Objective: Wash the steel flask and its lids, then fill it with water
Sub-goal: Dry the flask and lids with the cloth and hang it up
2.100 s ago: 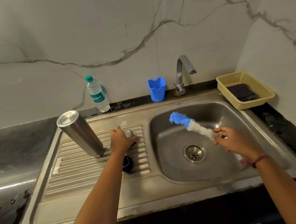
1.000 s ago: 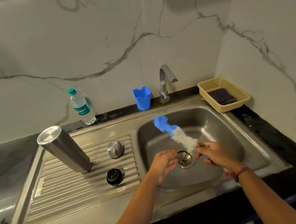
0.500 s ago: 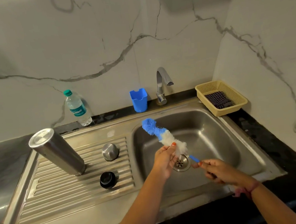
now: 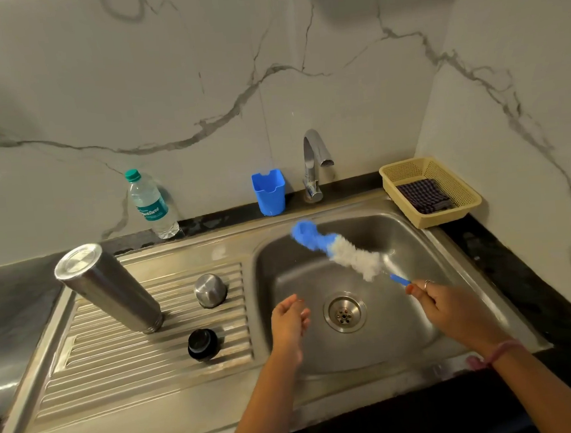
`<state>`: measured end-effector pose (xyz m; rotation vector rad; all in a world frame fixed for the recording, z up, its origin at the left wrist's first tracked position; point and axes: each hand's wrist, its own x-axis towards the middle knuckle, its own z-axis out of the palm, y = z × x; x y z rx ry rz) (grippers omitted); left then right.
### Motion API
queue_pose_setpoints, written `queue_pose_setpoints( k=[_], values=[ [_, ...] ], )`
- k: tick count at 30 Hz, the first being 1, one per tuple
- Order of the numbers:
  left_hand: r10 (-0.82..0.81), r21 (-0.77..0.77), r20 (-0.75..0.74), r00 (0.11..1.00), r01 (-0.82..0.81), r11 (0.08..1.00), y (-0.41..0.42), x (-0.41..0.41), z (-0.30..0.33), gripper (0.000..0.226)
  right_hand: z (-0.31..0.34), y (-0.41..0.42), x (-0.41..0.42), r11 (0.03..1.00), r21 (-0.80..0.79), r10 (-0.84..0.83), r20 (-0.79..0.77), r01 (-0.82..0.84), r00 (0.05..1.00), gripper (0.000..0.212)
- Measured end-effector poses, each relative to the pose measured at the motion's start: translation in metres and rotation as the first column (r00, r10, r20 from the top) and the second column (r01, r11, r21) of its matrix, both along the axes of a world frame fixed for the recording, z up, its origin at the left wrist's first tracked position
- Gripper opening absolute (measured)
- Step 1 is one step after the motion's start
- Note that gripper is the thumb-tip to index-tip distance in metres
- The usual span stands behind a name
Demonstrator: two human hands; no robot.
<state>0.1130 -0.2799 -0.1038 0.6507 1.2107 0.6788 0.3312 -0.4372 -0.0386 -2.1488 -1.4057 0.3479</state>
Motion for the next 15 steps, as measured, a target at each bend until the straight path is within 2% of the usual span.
queue_pose_setpoints(
  k=[1, 3, 5, 9, 15],
  values=[
    [0.024, -0.007, 0.000, 1.000, -0.024, 1.000, 0.000, -0.003, -0.001, 0.016, -0.006, 0.002, 0.002, 0.999, -0.047, 0.003, 0.043, -0.001, 0.999, 0.032],
    [0.060, -0.023, 0.000, 0.998, -0.060, 0.998, 0.001, -0.006, -0.003, 0.014, -0.013, 0.004, 0.001, 0.998, -0.067, 0.001, 0.004, -0.001, 1.000, 0.025],
    [0.072, -0.027, -0.002, 0.997, -0.072, 0.997, 0.001, -0.006, -0.005, 0.013, -0.015, 0.008, 0.000, 0.998, -0.057, -0.006, -0.058, 0.003, 0.998, 0.024],
    [0.070, -0.014, 0.000, 0.998, -0.070, 0.997, 0.000, -0.003, -0.002, 0.012, -0.019, 0.017, 0.005, 0.991, -0.134, -0.008, -0.057, 0.000, 0.998, 0.024],
    [0.083, 0.001, -0.017, 0.996, -0.083, 0.997, 0.002, 0.000, 0.001, 0.013, -0.023, 0.015, 0.009, 0.988, -0.156, -0.022, -0.121, 0.003, 0.992, 0.020]
  ],
)
